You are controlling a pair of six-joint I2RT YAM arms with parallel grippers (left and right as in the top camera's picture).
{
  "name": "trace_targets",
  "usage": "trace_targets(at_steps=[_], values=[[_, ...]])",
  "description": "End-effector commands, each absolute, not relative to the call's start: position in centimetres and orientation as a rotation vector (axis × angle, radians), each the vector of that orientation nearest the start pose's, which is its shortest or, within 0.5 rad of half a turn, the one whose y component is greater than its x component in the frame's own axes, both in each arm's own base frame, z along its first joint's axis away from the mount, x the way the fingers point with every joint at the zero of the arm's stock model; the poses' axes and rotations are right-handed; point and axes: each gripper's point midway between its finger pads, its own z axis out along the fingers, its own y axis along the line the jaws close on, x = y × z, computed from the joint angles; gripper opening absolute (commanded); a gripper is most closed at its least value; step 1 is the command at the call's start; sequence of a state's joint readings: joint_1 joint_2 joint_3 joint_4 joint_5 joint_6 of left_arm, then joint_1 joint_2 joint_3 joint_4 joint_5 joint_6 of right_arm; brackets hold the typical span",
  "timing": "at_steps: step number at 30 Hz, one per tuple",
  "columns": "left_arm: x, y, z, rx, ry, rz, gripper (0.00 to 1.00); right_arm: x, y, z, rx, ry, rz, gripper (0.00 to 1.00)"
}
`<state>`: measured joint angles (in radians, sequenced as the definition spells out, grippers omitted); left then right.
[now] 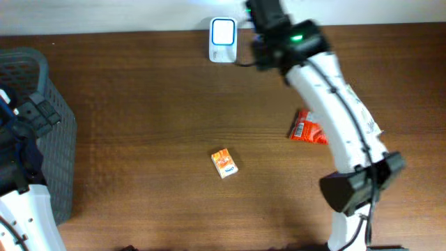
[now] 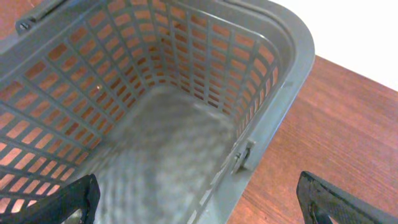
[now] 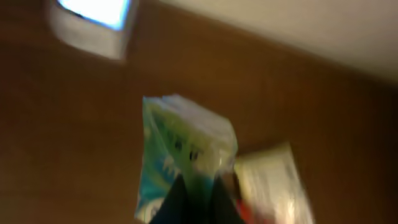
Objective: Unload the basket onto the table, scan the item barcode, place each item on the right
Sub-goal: 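Carry the pack right and drop it onto the bag pile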
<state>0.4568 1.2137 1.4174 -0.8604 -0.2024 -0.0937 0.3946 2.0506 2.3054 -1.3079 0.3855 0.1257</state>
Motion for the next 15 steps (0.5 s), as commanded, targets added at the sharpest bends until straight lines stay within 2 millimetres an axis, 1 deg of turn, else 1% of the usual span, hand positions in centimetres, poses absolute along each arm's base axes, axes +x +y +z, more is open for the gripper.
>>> trace_targets(at_steps=[1,4,5,6,7,9,10,11,12,14,15], values=[[29.5,18.6,32.4,-0.710,2.123,0.438,0.99,44.9,5.9,21.4,0.329,2.737,-0.305,0.04],[29.5,18.6,32.4,-0.710,2.123,0.438,0.99,43.1,2.5,17.2,0.448,2.901,-0.295,0.04],[29.5,18.6,32.4,-0.710,2.123,0.438,0.99,42.3,1.2,15.6,0.498,2.952,-0.302,0.04],[29.5,18.6,32.4,-0.710,2.123,0.438,0.99,41.6,0.3,14.4,0.534,2.990,-0.306,0.04],[29.5,18.6,32.4,-0.710,2.123,0.438,0.99,40.5,-0.8,12.7,0.586,3.041,-0.310,0.04],[29.5,18.6,32.4,-0.710,2.123,0.438,0.99,38.9,-2.1,10.5,0.658,3.106,-0.296,0.04],[29.5,18.6,32.4,-0.710,2.123,0.438,0.99,38.4,-2.5,9.8,0.682,3.126,-0.291,0.07],[29.5,18.6,32.4,-0.710,2.123,0.438,0.99,37.9,-2.9,9.4,0.695,3.141,-0.296,0.15],[29.5,18.6,32.4,-0.710,2.123,0.438,0.99,37.6,-3.2,9.1,0.692,3.155,-0.300,0.31],[29.5,18.6,32.4,-0.710,2.123,0.438,0.99,37.7,-3.4,9.3,0.652,3.167,-0.263,0.55],[29.5,18.6,32.4,-0.710,2.123,0.438,0.99,38.1,-3.0,9.8,0.602,3.171,-0.209,0.60]])
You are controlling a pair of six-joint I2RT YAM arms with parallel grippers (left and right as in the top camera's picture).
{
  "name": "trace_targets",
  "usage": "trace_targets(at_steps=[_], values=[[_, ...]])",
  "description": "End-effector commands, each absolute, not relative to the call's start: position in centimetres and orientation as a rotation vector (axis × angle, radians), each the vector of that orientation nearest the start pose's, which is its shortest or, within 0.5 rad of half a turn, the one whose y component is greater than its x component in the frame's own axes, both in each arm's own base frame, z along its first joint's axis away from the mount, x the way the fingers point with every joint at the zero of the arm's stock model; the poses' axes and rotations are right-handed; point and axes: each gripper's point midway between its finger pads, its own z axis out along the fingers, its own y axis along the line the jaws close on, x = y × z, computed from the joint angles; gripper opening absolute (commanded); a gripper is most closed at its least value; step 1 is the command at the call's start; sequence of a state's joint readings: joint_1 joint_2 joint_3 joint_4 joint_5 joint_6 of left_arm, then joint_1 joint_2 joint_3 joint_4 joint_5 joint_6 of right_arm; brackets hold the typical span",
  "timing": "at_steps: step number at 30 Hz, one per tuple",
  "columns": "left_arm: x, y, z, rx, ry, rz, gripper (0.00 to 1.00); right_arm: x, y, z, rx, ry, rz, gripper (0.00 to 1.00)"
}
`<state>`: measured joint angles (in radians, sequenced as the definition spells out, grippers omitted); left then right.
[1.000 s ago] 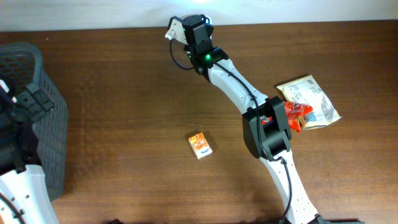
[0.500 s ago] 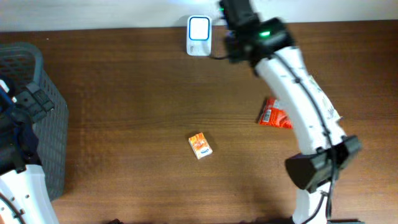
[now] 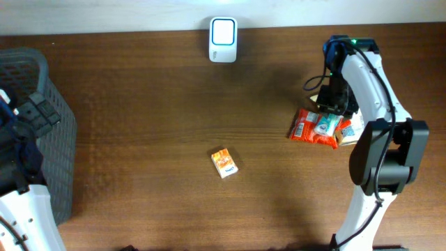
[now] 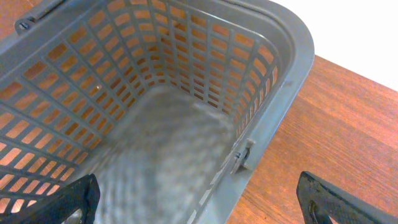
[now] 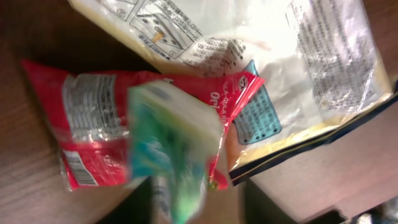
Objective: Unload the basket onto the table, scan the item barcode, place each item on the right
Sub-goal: 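Carry the pack right and drop it onto the bag pile, then move the right gripper left over the orange box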
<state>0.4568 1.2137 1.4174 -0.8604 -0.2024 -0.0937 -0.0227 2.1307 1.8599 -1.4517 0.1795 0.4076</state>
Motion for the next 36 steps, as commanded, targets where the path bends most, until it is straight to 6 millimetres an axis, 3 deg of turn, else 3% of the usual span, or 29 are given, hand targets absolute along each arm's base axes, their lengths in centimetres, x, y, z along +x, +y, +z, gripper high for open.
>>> trace_targets(at_steps=[1,4,7,10,14,18,24,27,31,33,36], values=[[29.5,18.6,32.4,-0.710,2.123,0.438,0.99,38.4,-2.5,10.4,0.557,3.169,-0.159,0.61],[29.5,18.6,32.4,-0.710,2.123,0.438,0.99,39.9,0.2,13.1,0.374,3.126,0.047,0.62],[29.5,18.6,32.4,-0.710,2.123,0.438,0.99,41.1,5.6,16.2,0.104,3.049,0.349,0.62],[29.5,18.6,32.4,-0.710,2.123,0.438,0.99,40.1,11.6,17.0,-0.155,3.030,0.545,0.61],[29.5,18.6,32.4,-0.710,2.123,0.438,0.99,37.1,17.9,15.4,-0.484,3.059,0.520,0.60],[29.5,18.6,32.4,-0.710,2.123,0.438,0.99,34.3,22.3,13.3,-0.678,3.070,0.516,0.59],[29.5,18.6,32.4,-0.710,2.123,0.438,0.99,28.4,28.6,8.9,-1.077,3.013,0.458,0.54],[29.5,18.6,32.4,-0.710,2.123,0.438,0.99,27.1,29.7,7.3,-1.198,2.948,0.268,0.51],[29.5,18.6,32.4,-0.710,2.123,0.438,0.99,26.5,30.9,5.8,-1.208,2.862,0.034,0.44],[29.5,18.6,32.4,-0.710,2.123,0.438,0.99,26.9,30.6,4.9,-1.148,2.834,-0.135,0.39],[29.5,18.6,32.4,-0.710,2.123,0.438,0.99,27.1,30.2,3.9,-1.081,2.862,-0.194,0.39]])
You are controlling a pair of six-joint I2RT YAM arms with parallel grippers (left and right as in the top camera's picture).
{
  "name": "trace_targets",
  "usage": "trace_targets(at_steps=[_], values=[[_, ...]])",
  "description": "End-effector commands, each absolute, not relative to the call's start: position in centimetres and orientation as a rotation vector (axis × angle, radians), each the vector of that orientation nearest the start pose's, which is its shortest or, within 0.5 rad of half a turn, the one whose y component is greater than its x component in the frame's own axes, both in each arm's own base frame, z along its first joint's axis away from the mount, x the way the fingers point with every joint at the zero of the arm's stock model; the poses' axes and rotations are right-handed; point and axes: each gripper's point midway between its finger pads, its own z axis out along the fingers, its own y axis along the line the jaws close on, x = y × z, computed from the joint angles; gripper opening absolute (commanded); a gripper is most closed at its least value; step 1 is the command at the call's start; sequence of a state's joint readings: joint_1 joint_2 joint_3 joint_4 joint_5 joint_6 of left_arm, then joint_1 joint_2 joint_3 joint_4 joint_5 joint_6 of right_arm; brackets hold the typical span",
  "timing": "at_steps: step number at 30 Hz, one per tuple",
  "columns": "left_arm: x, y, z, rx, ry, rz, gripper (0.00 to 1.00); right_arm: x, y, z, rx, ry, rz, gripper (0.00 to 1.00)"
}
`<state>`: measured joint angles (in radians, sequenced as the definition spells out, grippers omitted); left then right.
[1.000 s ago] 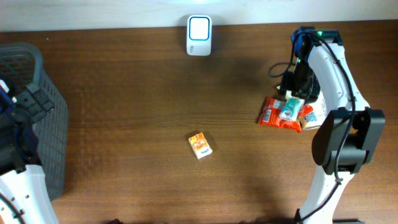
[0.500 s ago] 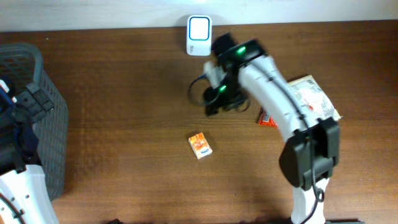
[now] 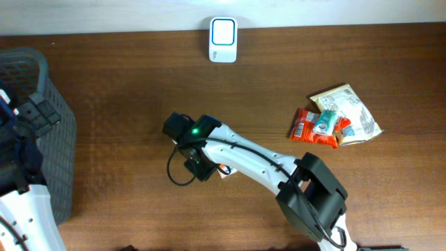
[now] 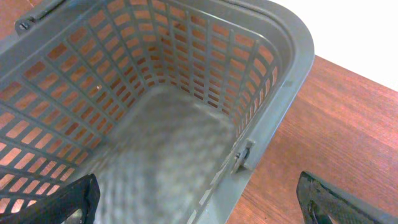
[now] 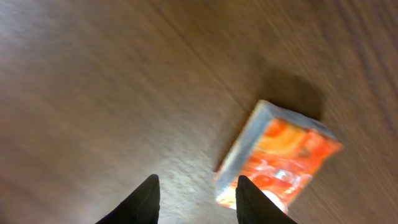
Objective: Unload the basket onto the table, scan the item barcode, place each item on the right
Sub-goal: 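Move the right gripper left over the orange box, then lower the right gripper and grasp the orange box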
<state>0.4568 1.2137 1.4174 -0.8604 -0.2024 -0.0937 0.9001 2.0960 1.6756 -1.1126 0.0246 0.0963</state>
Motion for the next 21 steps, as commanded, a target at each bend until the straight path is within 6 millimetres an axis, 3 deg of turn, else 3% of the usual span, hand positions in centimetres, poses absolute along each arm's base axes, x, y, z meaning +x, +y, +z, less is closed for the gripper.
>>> trace_targets(at_steps=[1,9,16,17,19,21], values=[[29.5,18.6,32.4,-0.710,2.123,0.438,0.99,27.2,30.1,3.7,-1.049,2.871,-0.207,0.39],[29.5,18.6,32.4,-0.710,2.123,0.438,0.99,27.4,29.1,2.1,-1.000,2.927,-0.269,0.30],[29.5,18.6,32.4,-0.710,2.123,0.438,0.99,27.6,28.0,0.6,-0.957,3.078,-0.171,0.29],[29.5,18.6,32.4,-0.710,2.123,0.438,0.99,27.6,27.9,0.6,-0.947,3.097,-0.158,0.25],[29.5,18.6,32.4,-0.710,2.123,0.438,0.99,28.1,27.8,0.8,-0.923,3.104,-0.152,0.07],[29.5,18.6,32.4,-0.710,2.123,0.438,0.99,28.4,28.3,1.5,-0.922,3.086,-0.136,0.04]])
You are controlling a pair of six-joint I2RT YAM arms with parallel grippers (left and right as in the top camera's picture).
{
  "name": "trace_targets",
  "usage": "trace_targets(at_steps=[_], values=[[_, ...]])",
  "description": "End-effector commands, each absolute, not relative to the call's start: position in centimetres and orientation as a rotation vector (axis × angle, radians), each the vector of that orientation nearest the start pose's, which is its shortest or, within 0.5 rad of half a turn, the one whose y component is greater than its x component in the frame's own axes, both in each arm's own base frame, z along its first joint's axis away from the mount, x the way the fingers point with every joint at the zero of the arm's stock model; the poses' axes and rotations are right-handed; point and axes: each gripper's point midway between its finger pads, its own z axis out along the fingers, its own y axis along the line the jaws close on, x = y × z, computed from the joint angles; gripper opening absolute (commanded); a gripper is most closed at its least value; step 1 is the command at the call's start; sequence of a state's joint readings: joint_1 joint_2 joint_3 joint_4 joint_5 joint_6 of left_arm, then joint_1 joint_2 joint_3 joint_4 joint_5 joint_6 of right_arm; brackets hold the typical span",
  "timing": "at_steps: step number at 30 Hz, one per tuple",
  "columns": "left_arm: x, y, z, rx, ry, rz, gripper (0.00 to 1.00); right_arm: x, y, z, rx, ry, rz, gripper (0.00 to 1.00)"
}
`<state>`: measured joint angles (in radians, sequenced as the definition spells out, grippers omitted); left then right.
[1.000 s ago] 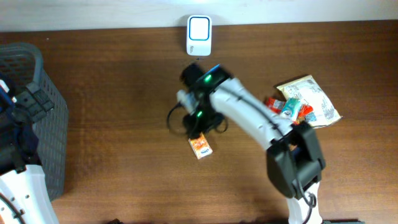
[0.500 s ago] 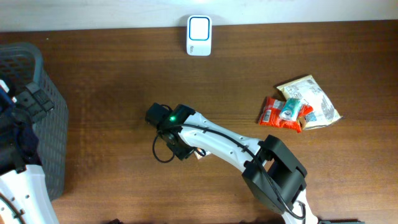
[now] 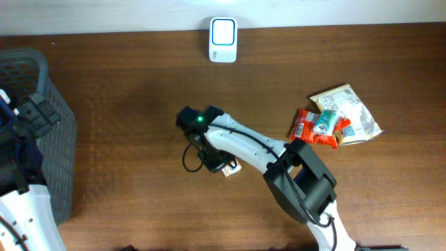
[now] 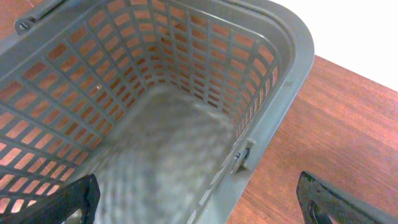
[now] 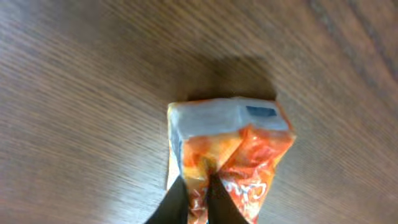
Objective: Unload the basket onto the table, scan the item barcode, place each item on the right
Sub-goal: 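Lower the right gripper and grasp the orange box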
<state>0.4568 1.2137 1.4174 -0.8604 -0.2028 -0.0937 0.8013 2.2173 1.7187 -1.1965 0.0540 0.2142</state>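
Pinched at its near end between my right gripper's [image 5: 198, 194] shut fingers is a small orange packet [image 5: 230, 146] with a grey-white end, its wrapper crumpled at the grip. The overhead view shows this gripper [image 3: 214, 164] at the table's middle, with the orange packet [image 3: 229, 168] peeking out beside it, low over the wood. At the far edge stands the white scanner [image 3: 223, 31]. My left gripper [image 4: 199, 208] hangs open over the grey basket [image 4: 283, 68], holding nothing.
A pile of snack packets [image 3: 334, 122], red, teal and pale yellow, lies at the right of the table. The grey basket [image 3: 31, 132] fills the left edge, with my left arm above it. Bare brown wood lies between the packet and the scanner.
My right gripper was open with the orange packet lying flat beside its fingers. Now it is shut on the packet's end. The left arm has not moved.
My right gripper held a teal packet near the scanner. Then it was over the snack pile at the right with that packet. Later the teal packet lay on the pile and the gripper stood open by the orange packet, which it now grips.
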Motion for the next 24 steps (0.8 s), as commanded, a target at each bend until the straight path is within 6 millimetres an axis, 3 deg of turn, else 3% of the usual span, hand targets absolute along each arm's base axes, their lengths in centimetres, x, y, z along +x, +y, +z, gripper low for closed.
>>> trace_targets(at_steps=[1,5,7,11,13,15,18,22,24], values=[[29.5,18.6,32.4,-0.710,2.123,0.438,0.99,28.5,28.4,1.8,-0.922,3.083,-0.133,0.04],[29.5,18.6,32.4,-0.710,2.123,0.438,0.99,29.1,29.0,3.6,-0.913,3.063,-0.108,0.04],[29.5,18.6,32.4,-0.710,2.123,0.438,0.99,29.3,30.3,5.4,-0.917,3.056,0.008,0.04],[29.5,18.6,32.4,-0.710,2.123,0.438,0.99,29.5,34.8,10.7,-1.082,2.942,0.605,0.04],[29.5,18.6,32.4,-0.710,2.123,0.438,0.99,30.6,36.0,11.6,-1.040,2.886,0.866,0.04],[29.5,18.6,32.4,-0.710,2.123,0.438,0.99,31.2,36.8,10.7,-0.990,2.850,1.119,0.04],[29.5,18.6,32.4,-0.710,2.123,0.438,0.99,31.4,37.5,8.4,-0.935,2.823,1.367,0.04],[29.5,18.6,32.4,-0.710,2.123,0.438,0.99,32.6,36.0,4.7,-0.855,2.908,1.302,0.04],[29.5,18.6,32.4,-0.710,2.123,0.438,0.99,34.1,34.1,3.0,-0.779,2.978,1.129,0.04]])
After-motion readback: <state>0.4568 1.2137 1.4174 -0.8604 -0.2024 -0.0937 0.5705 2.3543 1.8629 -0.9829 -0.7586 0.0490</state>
